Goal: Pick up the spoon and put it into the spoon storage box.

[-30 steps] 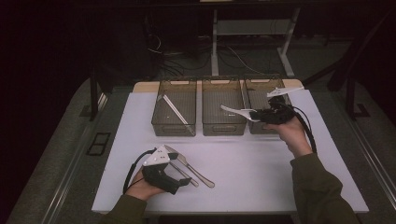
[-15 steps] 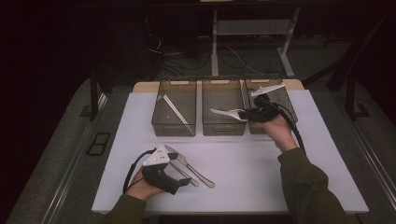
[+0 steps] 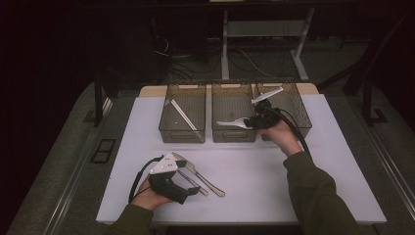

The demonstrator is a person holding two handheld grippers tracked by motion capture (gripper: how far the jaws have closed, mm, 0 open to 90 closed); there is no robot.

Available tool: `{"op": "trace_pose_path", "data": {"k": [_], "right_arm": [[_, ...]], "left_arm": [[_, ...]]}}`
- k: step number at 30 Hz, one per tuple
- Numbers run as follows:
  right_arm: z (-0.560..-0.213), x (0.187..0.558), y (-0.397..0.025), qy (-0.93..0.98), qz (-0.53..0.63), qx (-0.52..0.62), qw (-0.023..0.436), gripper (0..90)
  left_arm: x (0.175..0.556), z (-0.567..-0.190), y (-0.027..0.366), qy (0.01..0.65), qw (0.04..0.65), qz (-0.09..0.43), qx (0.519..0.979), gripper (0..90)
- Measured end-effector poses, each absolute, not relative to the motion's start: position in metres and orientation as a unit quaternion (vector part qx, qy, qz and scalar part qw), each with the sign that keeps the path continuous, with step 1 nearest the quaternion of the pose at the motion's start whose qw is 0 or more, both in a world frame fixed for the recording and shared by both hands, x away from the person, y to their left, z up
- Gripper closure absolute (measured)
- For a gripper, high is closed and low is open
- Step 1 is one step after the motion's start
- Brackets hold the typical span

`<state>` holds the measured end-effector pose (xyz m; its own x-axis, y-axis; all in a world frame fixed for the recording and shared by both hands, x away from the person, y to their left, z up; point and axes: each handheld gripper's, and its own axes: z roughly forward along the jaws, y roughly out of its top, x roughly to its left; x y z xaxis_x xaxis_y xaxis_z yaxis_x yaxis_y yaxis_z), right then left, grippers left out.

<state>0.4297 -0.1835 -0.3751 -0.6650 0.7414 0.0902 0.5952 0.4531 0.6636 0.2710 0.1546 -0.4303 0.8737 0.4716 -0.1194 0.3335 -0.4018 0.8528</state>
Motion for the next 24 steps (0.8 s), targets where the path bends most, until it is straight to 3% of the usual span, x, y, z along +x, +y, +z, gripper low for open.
{"op": "trace_pose_path", "data": {"k": [7, 24], "right_arm": [[-0.377, 0.432, -0.18, 0.851, 0.335, 0.391, 0.104, 78.9], [-0.367, 0.426, -0.186, 0.829, 0.38, 0.398, 0.102, 54.2]], "left_arm": [[0.271, -0.43, 0.155, 0.241, 0.491, 0.07, 0.834, 0.0], [0.271, -0.43, 0.155, 0.241, 0.491, 0.071, 0.834, 0.0]]}}
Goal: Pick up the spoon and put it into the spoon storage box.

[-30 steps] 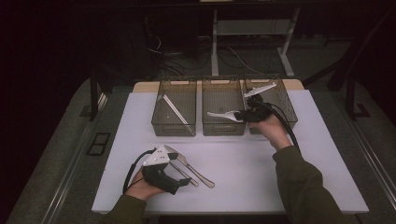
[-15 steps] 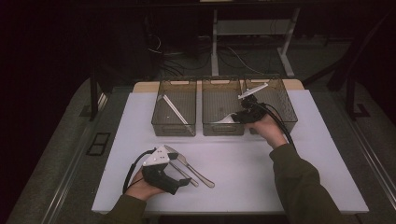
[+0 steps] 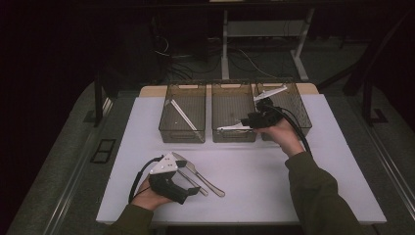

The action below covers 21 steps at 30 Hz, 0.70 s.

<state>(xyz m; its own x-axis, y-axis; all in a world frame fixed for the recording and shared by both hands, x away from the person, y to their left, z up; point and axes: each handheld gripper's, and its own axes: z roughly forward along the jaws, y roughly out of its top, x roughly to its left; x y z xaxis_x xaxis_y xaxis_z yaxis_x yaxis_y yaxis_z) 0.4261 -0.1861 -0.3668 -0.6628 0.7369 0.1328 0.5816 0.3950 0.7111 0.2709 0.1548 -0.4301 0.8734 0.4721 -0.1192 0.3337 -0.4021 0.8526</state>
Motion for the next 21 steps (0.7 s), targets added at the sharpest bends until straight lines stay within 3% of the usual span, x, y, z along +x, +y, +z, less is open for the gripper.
{"op": "trace_pose_path", "data": {"k": [10, 21], "right_arm": [[-0.359, 0.406, -0.203, 0.815, 0.412, 0.395, 0.097, 43.8], [-0.363, 0.377, -0.23, 0.805, 0.433, 0.391, 0.105, 40.3]], "left_arm": [[0.271, -0.43, 0.155, 0.24, 0.488, 0.07, 0.836, 0.0], [0.271, -0.431, 0.154, 0.241, 0.487, 0.07, 0.837, 0.0]]}}
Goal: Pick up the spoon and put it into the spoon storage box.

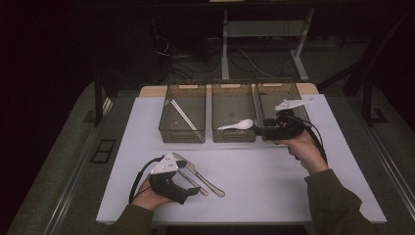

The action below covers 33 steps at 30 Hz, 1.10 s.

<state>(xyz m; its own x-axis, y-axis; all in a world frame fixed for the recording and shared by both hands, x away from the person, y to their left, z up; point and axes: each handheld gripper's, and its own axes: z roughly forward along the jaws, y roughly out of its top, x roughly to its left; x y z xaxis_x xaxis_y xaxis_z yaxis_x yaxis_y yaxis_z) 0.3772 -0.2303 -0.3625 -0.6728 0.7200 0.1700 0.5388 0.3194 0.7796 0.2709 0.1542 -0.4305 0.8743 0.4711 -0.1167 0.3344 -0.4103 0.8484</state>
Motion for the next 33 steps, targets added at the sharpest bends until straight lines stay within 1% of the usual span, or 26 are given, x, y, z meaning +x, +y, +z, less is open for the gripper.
{"op": "trace_pose_path", "data": {"k": [10, 13, 18, 22, 33], "right_arm": [[-0.377, 0.352, -0.249, 0.807, 0.428, 0.394, 0.103, 38.2], [-0.382, 0.344, -0.255, 0.804, 0.433, 0.396, 0.092, 37.5], [-0.39, 0.331, -0.262, 0.803, 0.439, 0.393, 0.092, 35.0], [-0.399, 0.32, -0.266, 0.804, 0.432, 0.394, 0.105, 32.1], [-0.414, 0.292, -0.279, 0.8, 0.435, 0.394, 0.123, 26.4]], "left_arm": [[0.271, -0.43, 0.154, 0.242, 0.486, 0.071, 0.837, 0.0], [0.27, -0.43, 0.155, 0.242, 0.487, 0.072, 0.836, 0.0], [0.271, -0.43, 0.155, 0.239, 0.486, 0.072, 0.838, 0.0], [0.271, -0.43, 0.155, 0.237, 0.484, 0.071, 0.839, 0.0], [0.27, -0.429, 0.155, 0.236, 0.481, 0.072, 0.842, 0.0]]}}
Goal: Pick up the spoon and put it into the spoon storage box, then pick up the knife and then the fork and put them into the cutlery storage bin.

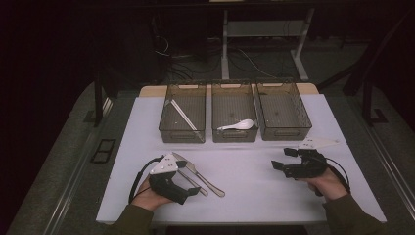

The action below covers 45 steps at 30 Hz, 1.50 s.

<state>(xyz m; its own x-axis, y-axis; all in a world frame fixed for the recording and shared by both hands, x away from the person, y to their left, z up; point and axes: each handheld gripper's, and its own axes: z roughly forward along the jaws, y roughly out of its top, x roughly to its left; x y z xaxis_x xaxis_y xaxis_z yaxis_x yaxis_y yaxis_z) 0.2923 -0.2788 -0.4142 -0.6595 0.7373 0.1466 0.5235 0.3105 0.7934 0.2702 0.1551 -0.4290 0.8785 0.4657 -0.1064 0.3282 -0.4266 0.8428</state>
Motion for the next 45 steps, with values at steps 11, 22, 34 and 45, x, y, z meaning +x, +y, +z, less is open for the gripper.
{"op": "trace_pose_path", "data": {"k": [11, 22, 34, 45], "right_arm": [[-0.428, 0.271, -0.296, 0.788, 0.447, 0.405, 0.124, 21.6], [-0.437, 0.261, -0.297, 0.795, 0.442, 0.397, 0.121, 19.1], [-0.438, 0.261, -0.295, 0.799, 0.435, 0.397, 0.125, 19.1], [-0.438, 0.261, -0.294, 0.8, 0.43, 0.4, 0.124, 19.1]], "left_arm": [[0.27, -0.429, 0.154, 0.238, 0.482, 0.071, 0.841, 0.0], [0.269, -0.425, 0.155, 0.234, 0.479, 0.074, 0.843, 16.1], [0.273, -0.425, 0.145, 0.218, 0.464, 0.05, 0.857, 72.6], [0.275, -0.438, 0.123, 0.2, 0.422, 0.016, 0.884, 89.0]]}}
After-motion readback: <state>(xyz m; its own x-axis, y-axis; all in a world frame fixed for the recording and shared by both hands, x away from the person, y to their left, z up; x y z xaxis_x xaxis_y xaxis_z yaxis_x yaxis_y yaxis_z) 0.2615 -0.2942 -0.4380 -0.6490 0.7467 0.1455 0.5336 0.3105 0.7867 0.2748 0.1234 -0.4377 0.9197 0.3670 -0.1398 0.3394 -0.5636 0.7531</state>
